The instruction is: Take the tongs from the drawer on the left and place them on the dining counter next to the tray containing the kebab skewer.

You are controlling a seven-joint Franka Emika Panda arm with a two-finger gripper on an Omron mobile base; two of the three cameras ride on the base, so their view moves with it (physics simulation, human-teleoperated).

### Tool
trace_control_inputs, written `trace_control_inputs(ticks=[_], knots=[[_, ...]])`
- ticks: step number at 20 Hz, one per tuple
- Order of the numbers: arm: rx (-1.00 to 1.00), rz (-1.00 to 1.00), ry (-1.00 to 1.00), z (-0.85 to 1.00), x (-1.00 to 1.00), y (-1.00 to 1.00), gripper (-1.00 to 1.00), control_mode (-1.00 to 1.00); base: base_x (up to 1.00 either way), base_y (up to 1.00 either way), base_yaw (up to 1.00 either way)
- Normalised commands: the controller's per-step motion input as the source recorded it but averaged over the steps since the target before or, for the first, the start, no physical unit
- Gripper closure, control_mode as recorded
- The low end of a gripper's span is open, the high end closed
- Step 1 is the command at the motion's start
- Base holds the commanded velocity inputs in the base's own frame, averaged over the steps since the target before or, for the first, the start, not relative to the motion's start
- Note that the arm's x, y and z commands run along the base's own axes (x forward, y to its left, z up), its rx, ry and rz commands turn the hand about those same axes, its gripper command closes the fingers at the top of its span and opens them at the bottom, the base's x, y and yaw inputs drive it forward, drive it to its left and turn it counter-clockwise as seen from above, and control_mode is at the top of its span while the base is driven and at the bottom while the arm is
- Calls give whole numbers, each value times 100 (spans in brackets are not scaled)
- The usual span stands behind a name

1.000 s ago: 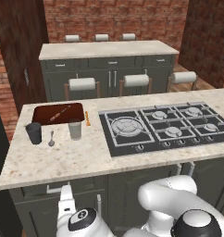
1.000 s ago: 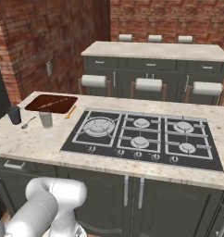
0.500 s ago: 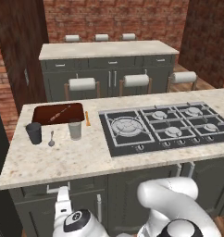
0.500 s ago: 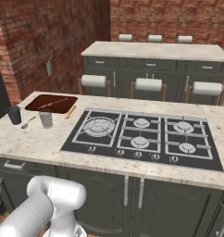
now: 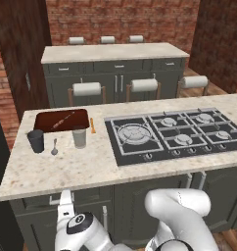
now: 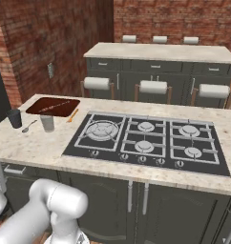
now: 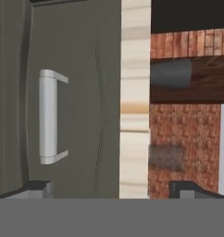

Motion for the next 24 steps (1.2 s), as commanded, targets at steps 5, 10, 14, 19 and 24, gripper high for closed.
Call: trace_control_inputs(ticks=[5, 10, 14, 19, 24], knots=[[-1, 0, -4, -33, 18, 26, -100, -100, 0, 0, 0], [0, 0, -14, -43, 7, 23, -100, -100, 0, 0, 0], [0, 0, -14, -34, 2, 19, -100, -100, 0, 0, 0], [0, 0, -5, -6, 0, 10, -100, -100, 0, 0, 0], [0, 0, 0, 0, 16, 0, -100, -100, 0, 0, 0]])
